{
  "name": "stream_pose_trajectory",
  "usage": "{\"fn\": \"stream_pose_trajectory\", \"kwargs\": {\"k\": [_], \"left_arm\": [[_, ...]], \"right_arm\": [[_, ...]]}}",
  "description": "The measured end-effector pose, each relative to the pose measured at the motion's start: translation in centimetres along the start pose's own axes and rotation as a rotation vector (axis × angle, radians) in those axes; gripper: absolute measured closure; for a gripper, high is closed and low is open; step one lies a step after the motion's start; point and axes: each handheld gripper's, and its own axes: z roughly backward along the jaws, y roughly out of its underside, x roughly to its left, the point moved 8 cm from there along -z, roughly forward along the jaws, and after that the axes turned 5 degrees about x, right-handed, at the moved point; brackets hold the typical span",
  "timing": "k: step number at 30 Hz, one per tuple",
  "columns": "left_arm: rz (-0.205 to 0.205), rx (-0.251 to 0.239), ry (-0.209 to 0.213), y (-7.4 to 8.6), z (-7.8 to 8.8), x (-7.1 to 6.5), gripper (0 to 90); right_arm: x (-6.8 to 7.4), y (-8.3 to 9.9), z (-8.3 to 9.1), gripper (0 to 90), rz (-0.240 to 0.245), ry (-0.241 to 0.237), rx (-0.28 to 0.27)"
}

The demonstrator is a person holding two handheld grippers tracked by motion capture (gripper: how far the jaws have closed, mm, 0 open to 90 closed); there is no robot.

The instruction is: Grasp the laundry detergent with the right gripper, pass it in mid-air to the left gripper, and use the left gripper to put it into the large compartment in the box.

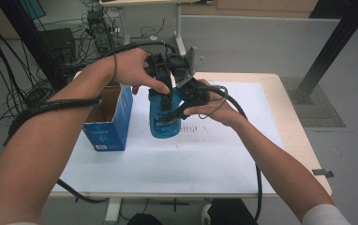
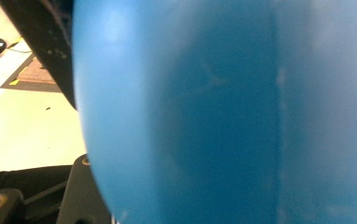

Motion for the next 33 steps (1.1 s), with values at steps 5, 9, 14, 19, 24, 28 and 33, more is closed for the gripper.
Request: {"fn": "stream_pose_trajectory", "kwargs": {"k": [5, 9, 14, 19, 24, 28, 33], "left_arm": [[0.008, -0.009, 0.002, 0.04, -0.07, -0.02, 36.8], [0.008, -0.009, 0.002, 0.03, -0.14, -0.04, 36.8], [0.01, -0.012, -0.001, 0.0, -0.16, -0.03, 36.8], [0.009, -0.01, -0.003, 0.05, -0.06, -0.02, 36.8], [0.012, -0.016, -0.006, 0.1, -0.1, -0.03, 36.8], [0.014, -0.015, -0.005, 0.11, -0.07, -0.05, 36.8], [0.014, -0.018, -0.007, 0.04, -0.04, -0.06, 36.8]], "right_arm": [[-0.07, -0.04, -0.06, 42.2, 0.007, 0.003, -0.005], [-0.09, 0.0, -0.13, 42.1, 0.009, 0.003, -0.004], [-0.09, 0.04, -0.12, 42.1, 0.006, 0.003, -0.005], [-0.1, -0.02, -0.1, 41.9, 0.007, 0.001, -0.01], [-0.1, -0.06, -0.14, 41.8, 0.007, 0.004, -0.011], [-0.09, -0.07, -0.15, 41.8, 0.006, 0.003, -0.012], [-0.09, -0.04, -0.07, 41.7, 0.003, 0.003, -0.013]]}}
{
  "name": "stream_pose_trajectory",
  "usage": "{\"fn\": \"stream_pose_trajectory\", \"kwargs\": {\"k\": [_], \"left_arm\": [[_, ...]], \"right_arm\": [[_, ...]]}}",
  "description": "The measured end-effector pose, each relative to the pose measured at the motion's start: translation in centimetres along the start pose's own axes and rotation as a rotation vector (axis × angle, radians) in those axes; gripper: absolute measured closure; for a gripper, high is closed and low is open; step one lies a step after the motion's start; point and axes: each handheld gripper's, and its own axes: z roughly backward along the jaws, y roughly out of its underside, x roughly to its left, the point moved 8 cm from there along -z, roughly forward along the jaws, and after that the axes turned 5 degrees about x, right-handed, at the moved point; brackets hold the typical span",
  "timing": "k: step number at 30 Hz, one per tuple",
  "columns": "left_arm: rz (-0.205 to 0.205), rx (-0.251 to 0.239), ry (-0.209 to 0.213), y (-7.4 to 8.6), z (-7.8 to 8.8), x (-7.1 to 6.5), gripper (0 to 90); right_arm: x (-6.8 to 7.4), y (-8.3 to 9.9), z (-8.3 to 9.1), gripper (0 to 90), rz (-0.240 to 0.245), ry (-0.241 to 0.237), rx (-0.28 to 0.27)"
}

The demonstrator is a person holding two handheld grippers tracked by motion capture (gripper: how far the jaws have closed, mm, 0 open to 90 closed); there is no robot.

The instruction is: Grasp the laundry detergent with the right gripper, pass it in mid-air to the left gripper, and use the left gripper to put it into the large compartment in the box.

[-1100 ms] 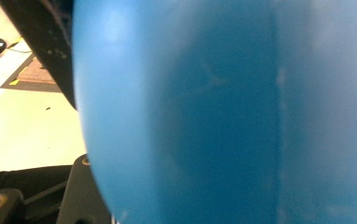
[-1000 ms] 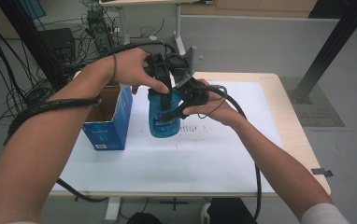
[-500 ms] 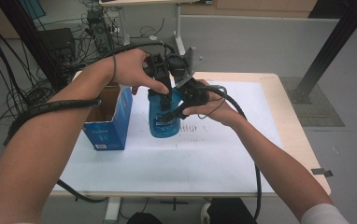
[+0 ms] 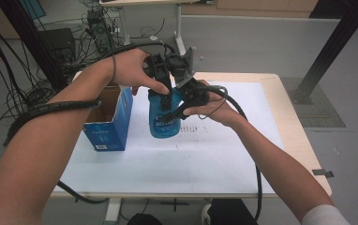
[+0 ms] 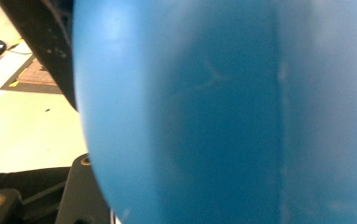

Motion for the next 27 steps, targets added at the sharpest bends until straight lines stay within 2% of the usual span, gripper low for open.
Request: {"fn": "stream_pose_trajectory", "kwargs": {"k": [1, 2, 9, 14, 16, 17, 18, 19, 27], "left_arm": [[-0.001, -0.001, -0.002, -0.03, 0.01, 0.02, 36.8], [-0.001, -0.002, -0.003, -0.05, 0.02, 0.02, 36.8], [0.001, -0.002, -0.008, -0.1, 0.03, 0.02, 36.8], [0.002, 0.0, -0.01, -0.08, 0.07, 0.03, 36.8], [0.022, -0.015, -0.01, -0.2, 0.02, -0.09, 36.8], [0.009, -0.005, -0.011, -0.14, 0.13, 0.01, 36.8], [0.03, -0.023, -0.008, -0.28, 0.05, -0.14, 36.9], [0.004, -0.005, -0.012, -0.16, 0.2, 0.03, 36.9], [0.003, -0.004, -0.015, -0.34, 0.3, 0.02, 36.9]], "right_arm": [[0.0, 0.0, 0.0, 41.7, 0.0, 0.0, 0.0], [-0.19, 0.01, -0.02, 41.7, 0.025, 0.001, -0.009], [-0.23, 0.03, 0.02, 41.5, 0.025, 0.004, -0.015], [-0.16, 0.01, 0.05, 41.3, 0.007, 0.004, -0.019], [-0.08, -0.01, 0.09, 41.2, 0.003, 0.001, -0.022], [-0.2, 0.01, 0.11, 41.1, 0.008, 0.006, -0.022], [-0.2, -0.01, 0.16, 41.1, 0.007, 0.006, -0.025], [-0.13, -0.04, 0.18, 41.1, 0.003, 0.001, -0.028], [-0.19, 0.03, 0.41, 40.9, 0.004, 0.009, -0.033]]}}
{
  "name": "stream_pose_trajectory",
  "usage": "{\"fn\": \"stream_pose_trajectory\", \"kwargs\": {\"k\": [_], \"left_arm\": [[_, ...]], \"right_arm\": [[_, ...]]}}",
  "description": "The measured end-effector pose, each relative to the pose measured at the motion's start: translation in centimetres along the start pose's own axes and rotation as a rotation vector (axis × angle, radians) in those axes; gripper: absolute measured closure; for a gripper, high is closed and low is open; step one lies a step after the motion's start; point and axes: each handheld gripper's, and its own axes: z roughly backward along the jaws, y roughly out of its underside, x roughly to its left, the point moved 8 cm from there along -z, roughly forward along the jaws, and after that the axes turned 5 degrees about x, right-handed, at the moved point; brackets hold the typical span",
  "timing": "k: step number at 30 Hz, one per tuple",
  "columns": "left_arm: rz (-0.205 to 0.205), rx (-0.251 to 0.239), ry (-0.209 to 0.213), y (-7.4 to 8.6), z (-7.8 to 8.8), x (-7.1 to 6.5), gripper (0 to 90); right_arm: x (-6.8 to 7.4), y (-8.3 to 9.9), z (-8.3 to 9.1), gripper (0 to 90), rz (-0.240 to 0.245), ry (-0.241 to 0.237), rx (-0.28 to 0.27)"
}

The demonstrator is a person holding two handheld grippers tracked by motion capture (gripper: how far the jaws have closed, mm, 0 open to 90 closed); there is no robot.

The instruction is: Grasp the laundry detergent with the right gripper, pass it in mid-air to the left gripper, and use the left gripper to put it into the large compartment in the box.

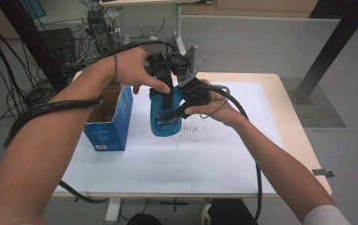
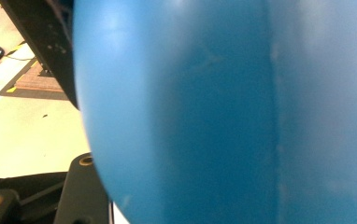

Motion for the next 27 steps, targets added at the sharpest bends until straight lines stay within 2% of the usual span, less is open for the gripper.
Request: {"fn": "stream_pose_trajectory", "kwargs": {"k": [1, 3, 4, 7, 8, 9, 11, 12, 14, 16, 21, 26, 27], "left_arm": [[0.0, 0.0, 0.0, 0.0, 0.0, 0.0, 36.9], [0.038, -0.026, 0.004, -0.2, -0.2, -0.2, 36.9], [-0.004, 0.005, 0.001, 0.0, 0.0, 0.0, 36.9], [0.001, 0.005, 0.001, 0.1, 0.0, 0.1, 36.9], [0.003, 0.006, 0.004, 0.2, 0.0, 0.2, 36.9], [0.011, 0.007, 0.008, 0.2, 0.0, 0.2, 36.9], [0.021, 0.008, 0.01, 0.3, -0.1, 0.3, 36.9], [0.015, 0.016, 0.008, 0.4, 0.0, 0.5, 36.9], [0.034, 0.007, 0.011, 0.3, 0.0, 0.5, 36.9], [0.048, 0.01, 0.012, 0.3, 0.0, 0.6, 36.9], [0.072, 0.008, 0.012, 0.4, 0.4, 0.7, 36.9], [0.13, -0.001, -0.001, 0.3, 1.1, 0.9, 36.9], [0.138, 0.001, -0.006, 0.2, 1.3, 1.0, 36.9]], "right_arm": [[0.0, 0.0, 0.0, 40.9, 0.0, 0.0, 0.0], [-0.1, 0.0, 0.0, 40.7, 0.01, 0.005, -0.004], [-0.1, 0.1, 0.0, 40.5, 0.003, 0.003, 0.001], [-0.3, 0.2, 0.0, 36.7, 0.011, 0.017, -0.003], [-0.1, 0.3, 0.1, 35.3, -0.016, 0.012, 0.004], [-0.2, 0.4, 0.2, 33.8, -0.018, 0.014, 0.0], [-0.5, 0.7, 0.5, 29.6, -0.03, 0.05, 0.011], [-0.5, 0.8, 0.7, 28.0, -0.034, 0.045, 0.016], [-0.6, 1.2, 0.9, 24.7, -0.034, 0.064, 0.034], [-0.6, 1.7, 1.2, 20.5, -0.057, 0.067, 0.046], [-0.7, 3.5, 2.3, 10.6, -0.118, 0.104, 0.125], [-0.3, 5.2, 3.6, 6.2, -0.174, 0.105, 0.213], [-0.2, 5.6, 3.9, 4.9, -0.184, 0.104, 0.245]]}}
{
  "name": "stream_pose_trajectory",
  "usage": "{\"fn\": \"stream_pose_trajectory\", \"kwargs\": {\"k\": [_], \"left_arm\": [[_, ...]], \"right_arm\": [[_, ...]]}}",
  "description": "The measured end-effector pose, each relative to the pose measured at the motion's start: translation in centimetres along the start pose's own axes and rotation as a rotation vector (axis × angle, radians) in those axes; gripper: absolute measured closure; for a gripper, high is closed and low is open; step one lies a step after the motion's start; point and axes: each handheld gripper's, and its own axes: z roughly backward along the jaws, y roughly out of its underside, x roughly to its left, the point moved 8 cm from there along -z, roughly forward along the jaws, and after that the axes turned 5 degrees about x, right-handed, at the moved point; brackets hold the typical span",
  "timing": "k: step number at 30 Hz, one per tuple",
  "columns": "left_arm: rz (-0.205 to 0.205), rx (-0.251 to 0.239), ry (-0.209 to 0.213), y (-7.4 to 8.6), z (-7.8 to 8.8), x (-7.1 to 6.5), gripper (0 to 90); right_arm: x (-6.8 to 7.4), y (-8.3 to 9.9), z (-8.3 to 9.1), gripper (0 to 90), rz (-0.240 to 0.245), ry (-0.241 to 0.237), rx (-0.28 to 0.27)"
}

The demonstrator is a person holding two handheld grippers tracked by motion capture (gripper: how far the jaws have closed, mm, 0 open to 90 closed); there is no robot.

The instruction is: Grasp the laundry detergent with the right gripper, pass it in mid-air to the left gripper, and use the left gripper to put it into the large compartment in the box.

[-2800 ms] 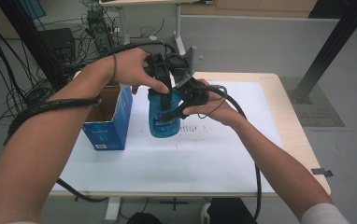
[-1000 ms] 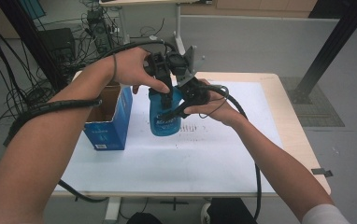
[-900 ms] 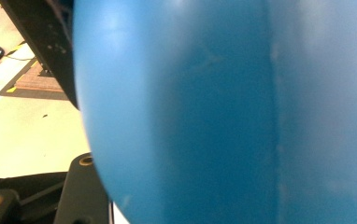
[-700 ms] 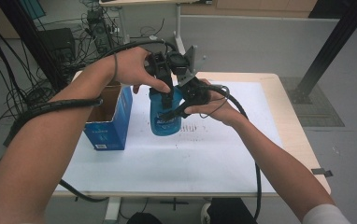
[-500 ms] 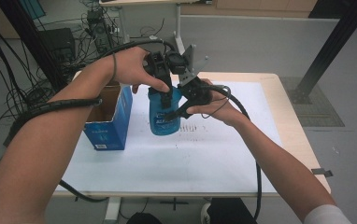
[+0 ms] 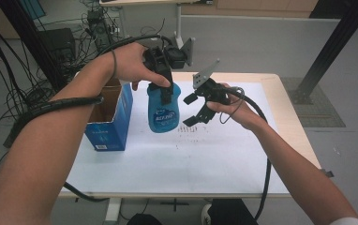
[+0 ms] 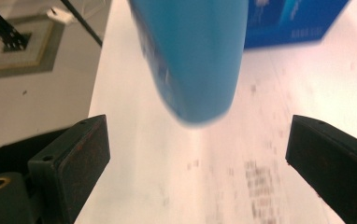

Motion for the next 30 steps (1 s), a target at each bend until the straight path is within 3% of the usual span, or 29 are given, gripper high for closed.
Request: {"fn": "stream_pose_trajectory", "kwargs": {"k": [2, 5, 15, 22, 23, 30], "left_arm": [[0.021, 0.003, -0.013, 0.0, 0.4, 0.2, 36.9], [0.069, -0.005, -0.023, 0.0, 1.2, 0.6, 36.9], [0.226, 0.028, -0.065, 0.2, 3.2, 1.5, 36.9], [0.35, 0.014, -0.047, 0.4, 4.9, 2.3, 36.9], [0.392, 0.003, -0.045, 0.5, 5.4, 2.6, 36.9], [0.558, -0.018, -0.049, 1.8, 7.4, 4.6, 37.0]], "right_arm": [[0.0, 0.9, 0.3, 3.1, -0.034, -0.009, 0.08], [-0.1, 2.0, 1.0, 3.9, -0.067, 0.009, 0.123], [-0.5, 4.9, 4.5, 3.9, -0.167, 0.088, 0.155], [-0.3, 6.1, 6.5, 3.9, -0.185, 0.127, 0.186], [-0.3, 6.3, 6.7, 3.9, -0.188, 0.13, 0.189], [0.0, 7.2, 8.1, 4.1, -0.195, 0.153, 0.224]]}}
